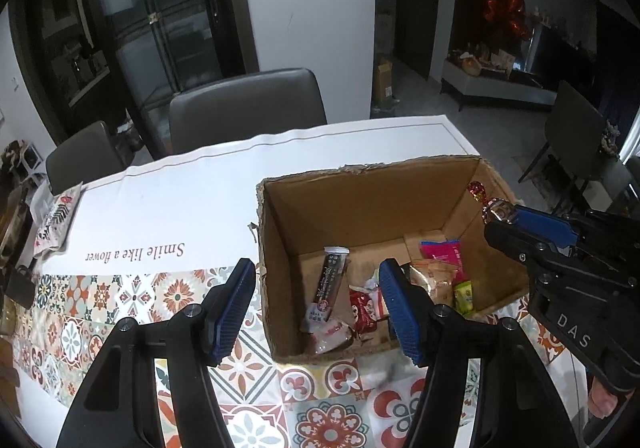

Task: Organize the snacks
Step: 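Carry the foil candy into the box and open the right tool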

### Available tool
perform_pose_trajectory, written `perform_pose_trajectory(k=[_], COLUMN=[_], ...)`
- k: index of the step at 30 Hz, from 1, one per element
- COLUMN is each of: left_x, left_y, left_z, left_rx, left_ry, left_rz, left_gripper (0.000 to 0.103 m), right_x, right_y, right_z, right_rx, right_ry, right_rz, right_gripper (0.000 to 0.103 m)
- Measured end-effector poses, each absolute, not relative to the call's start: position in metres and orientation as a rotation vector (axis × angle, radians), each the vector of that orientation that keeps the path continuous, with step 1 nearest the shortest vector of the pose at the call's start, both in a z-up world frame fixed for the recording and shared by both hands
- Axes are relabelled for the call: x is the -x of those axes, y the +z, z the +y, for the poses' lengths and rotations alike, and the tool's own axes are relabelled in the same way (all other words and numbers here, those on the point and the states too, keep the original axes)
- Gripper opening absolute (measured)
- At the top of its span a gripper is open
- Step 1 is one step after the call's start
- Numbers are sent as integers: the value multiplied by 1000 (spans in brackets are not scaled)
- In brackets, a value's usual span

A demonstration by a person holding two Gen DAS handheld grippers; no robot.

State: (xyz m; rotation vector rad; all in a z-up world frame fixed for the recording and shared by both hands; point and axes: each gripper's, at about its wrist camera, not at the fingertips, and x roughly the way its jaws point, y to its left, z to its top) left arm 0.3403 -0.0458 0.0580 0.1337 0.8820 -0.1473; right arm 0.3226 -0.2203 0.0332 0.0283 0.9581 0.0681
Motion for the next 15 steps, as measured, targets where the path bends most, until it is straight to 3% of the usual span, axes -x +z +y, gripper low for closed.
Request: perform_pose_trajectory(k=[8,12,15], left_x=[-345,-340,-332], left_y=[51,52,55], left_z=[-45,-46,-46], left_rx=[-138,-147,-141], left_ry=[-127,-116,-112], left_rz=[900,882,865], left_gripper=[65,66,68], right_x=[-338,-334,-328], right_y=[16,16,19], right_z=[-226,-229,-230], right_rx=[-46,-46,-56], right_ry=[42,28,35], right_rz=[1021,1020,1017], right_gripper=[25,37,37])
